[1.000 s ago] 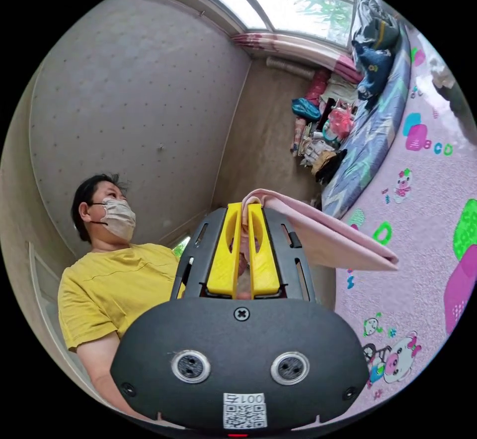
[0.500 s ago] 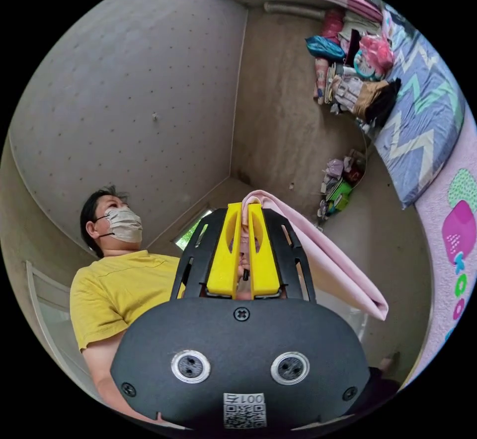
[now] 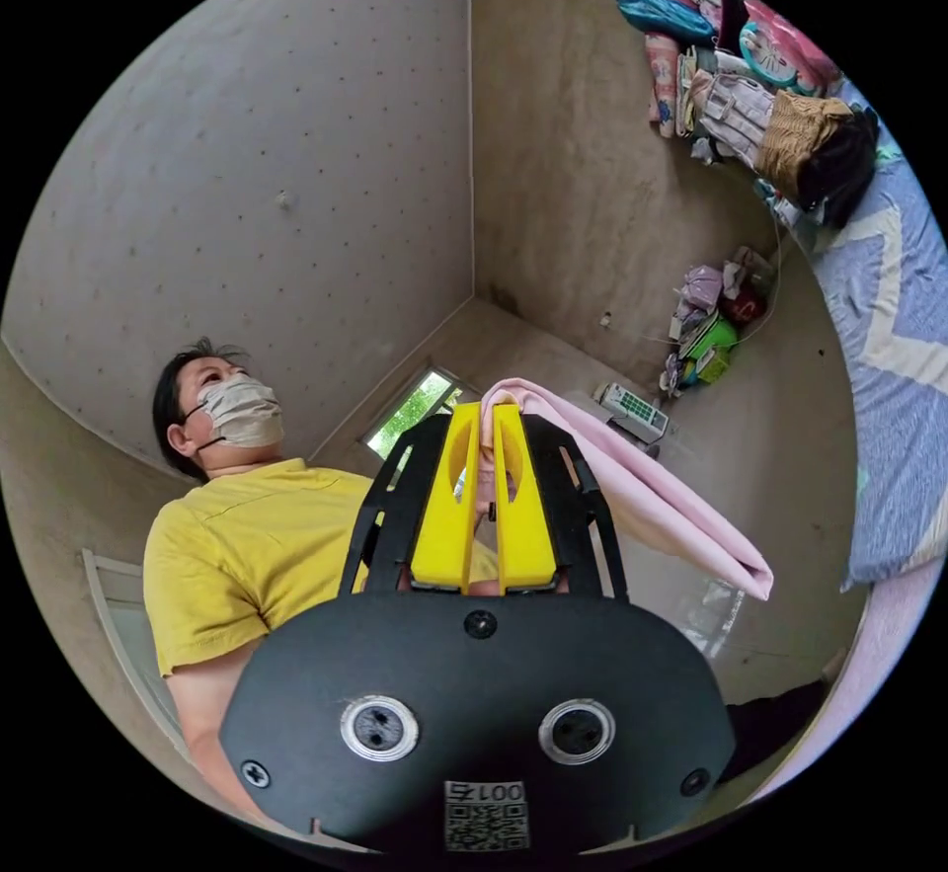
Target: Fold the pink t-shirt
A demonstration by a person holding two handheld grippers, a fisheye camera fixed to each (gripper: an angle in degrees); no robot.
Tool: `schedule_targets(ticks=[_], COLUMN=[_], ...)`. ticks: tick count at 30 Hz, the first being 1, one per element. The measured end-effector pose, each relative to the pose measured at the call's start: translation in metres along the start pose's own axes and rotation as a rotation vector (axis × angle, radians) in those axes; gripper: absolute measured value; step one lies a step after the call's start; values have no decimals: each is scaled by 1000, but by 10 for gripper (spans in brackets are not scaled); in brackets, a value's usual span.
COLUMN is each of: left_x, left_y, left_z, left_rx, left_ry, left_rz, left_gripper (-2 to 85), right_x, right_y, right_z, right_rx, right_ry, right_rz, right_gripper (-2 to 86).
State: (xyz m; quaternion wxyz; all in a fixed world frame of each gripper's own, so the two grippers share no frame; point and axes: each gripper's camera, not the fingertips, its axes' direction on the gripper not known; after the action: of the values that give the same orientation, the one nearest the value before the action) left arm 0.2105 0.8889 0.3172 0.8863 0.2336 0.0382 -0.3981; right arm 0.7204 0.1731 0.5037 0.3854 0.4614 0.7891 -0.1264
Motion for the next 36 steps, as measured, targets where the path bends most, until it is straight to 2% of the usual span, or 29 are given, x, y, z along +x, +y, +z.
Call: schedule_targets(ticks=[7, 11, 18, 24, 28, 31, 36], left_x=[-11, -22, -59, -86, -71, -60, -90], left_y=[-131, -194, -377, -595, -745, -827, -900], left_z=[-31, -42, -39, 36, 85, 107, 127], left_rx=[-50, -70, -264, -524, -629, -693, -818], left_ry=[-81, -64, -12, 119, 223, 257, 246], left_rz=[36, 34, 102, 322, 487, 570, 565], left_gripper=[-8, -8, -8, -8, -7, -7, -5], right_x=[85, 113, 163, 197, 175, 172, 235], right_y=[-76, -104, -125, -200, -274, -306, -305], right_z=[24, 34, 42, 14, 10, 26, 52], right_rx=[14, 53, 239, 452, 573, 637, 752], right_ry=[-37, -53, -35, 154, 400, 514, 561], right_rz=[32, 20, 0, -97, -268, -347, -242], right_gripper=[16, 17, 17, 16, 17, 19, 20])
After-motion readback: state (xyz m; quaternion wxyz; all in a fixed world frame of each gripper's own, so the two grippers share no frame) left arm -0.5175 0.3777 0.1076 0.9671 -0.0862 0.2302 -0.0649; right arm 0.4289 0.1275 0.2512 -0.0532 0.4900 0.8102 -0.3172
